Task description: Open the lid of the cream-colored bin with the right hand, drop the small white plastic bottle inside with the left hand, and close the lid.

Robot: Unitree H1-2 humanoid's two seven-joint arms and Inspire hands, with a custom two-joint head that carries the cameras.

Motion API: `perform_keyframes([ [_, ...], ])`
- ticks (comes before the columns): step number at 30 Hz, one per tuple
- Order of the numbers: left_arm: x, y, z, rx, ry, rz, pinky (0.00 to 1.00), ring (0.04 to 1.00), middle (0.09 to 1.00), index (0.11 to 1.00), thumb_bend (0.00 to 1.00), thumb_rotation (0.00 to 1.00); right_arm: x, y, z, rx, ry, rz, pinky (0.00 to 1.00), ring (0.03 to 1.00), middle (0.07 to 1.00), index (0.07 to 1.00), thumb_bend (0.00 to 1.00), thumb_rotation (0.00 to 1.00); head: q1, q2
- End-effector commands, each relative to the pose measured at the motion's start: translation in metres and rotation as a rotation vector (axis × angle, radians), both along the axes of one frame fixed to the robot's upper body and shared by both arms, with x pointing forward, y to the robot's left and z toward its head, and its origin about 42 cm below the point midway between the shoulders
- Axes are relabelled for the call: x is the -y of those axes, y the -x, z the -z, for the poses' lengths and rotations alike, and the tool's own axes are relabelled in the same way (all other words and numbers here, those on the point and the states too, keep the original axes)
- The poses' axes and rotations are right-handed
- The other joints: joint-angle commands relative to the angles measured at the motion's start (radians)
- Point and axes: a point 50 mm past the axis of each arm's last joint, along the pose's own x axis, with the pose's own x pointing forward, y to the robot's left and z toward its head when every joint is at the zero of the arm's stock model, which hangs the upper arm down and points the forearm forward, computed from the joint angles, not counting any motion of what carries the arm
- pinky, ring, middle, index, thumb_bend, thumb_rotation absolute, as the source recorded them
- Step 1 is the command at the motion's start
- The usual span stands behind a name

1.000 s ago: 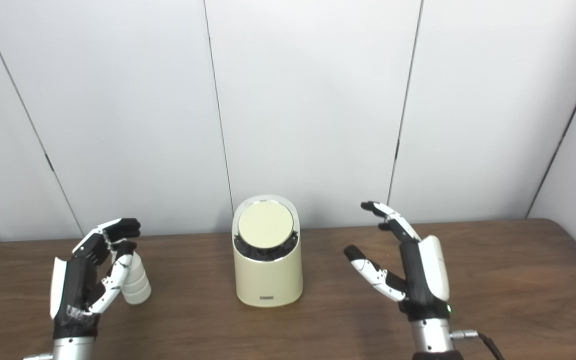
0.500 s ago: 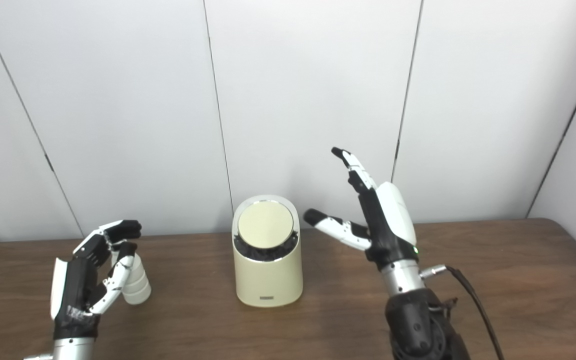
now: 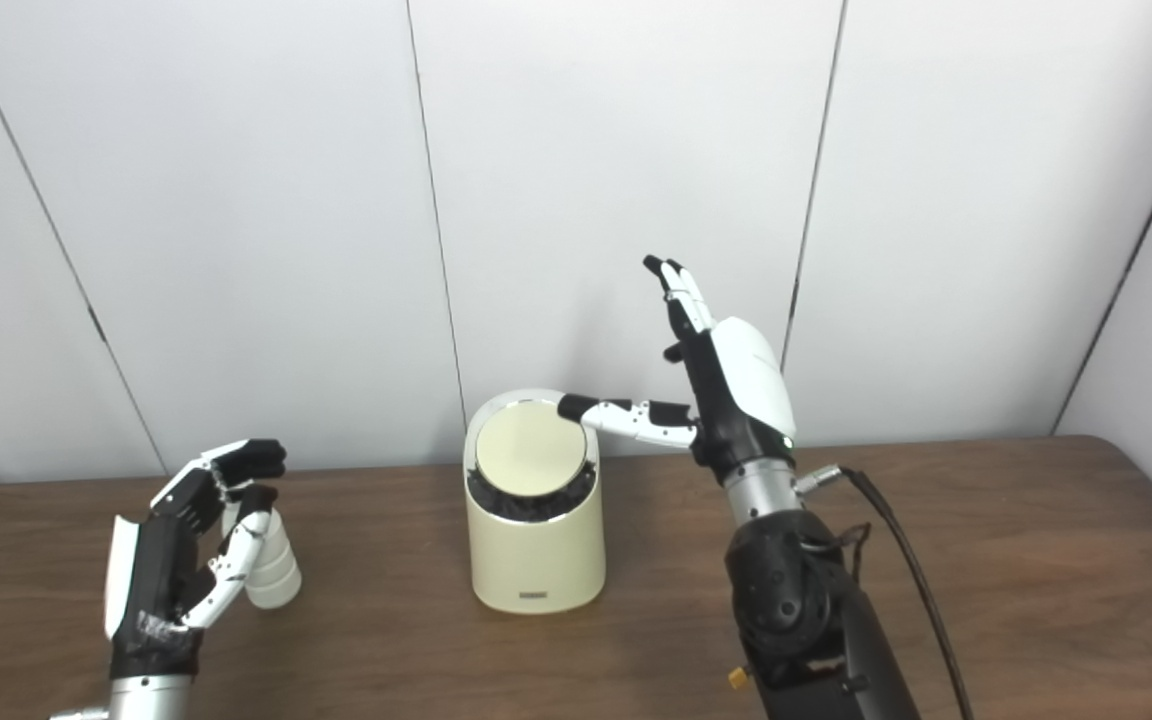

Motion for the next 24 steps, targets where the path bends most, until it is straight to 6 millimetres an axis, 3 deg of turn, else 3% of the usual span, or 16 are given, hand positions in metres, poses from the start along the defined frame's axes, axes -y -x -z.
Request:
perform_keyframes([
  [1,0.0,-0.008,-0.018,0.067,-0.01,0.006,0.6,0.681,0.7,0.69,0.28,0.41,-0.005,-0.007,-0.03,0.09,0.051,0.013,0.63,0.924,0.983,0.966,1.0,0.57,0.0,0.0],
  [2,-0.001,-0.008,-0.018,0.069,-0.014,0.004,0.6,0.68,0.7,0.69,0.27,0.41,-0.006,-0.009,-0.03,0.091,0.083,0.032,0.64,0.929,0.98,0.964,1.0,0.57,0.002,0.0],
  [4,0.0,-0.008,-0.018,0.071,-0.016,0.004,0.6,0.679,0.698,0.69,0.27,0.4,-0.009,-0.013,-0.031,0.09,0.127,0.059,0.79,0.954,0.973,0.96,1.0,0.58,0.003,0.0],
  [7,0.001,-0.007,-0.019,0.073,-0.005,0.009,0.6,0.679,0.699,0.689,0.28,0.39,-0.013,-0.017,-0.031,0.082,0.15,0.069,0.89,0.983,0.988,0.974,1.0,0.55,0.006,0.001],
  [19,0.006,-0.007,-0.02,0.081,-0.003,0.0,0.59,0.675,0.698,0.688,0.28,0.41,-0.031,-0.025,-0.027,0.046,0.212,0.07,0.98,1.0,1.0,1.0,1.0,0.51,0.021,-0.001],
  [24,0.008,-0.007,-0.021,0.088,0.008,0.003,0.59,0.671,0.693,0.684,0.29,0.39,-0.037,-0.027,-0.022,0.035,0.228,0.061,0.98,1.0,1.0,0.996,1.0,0.54,0.027,0.002],
])
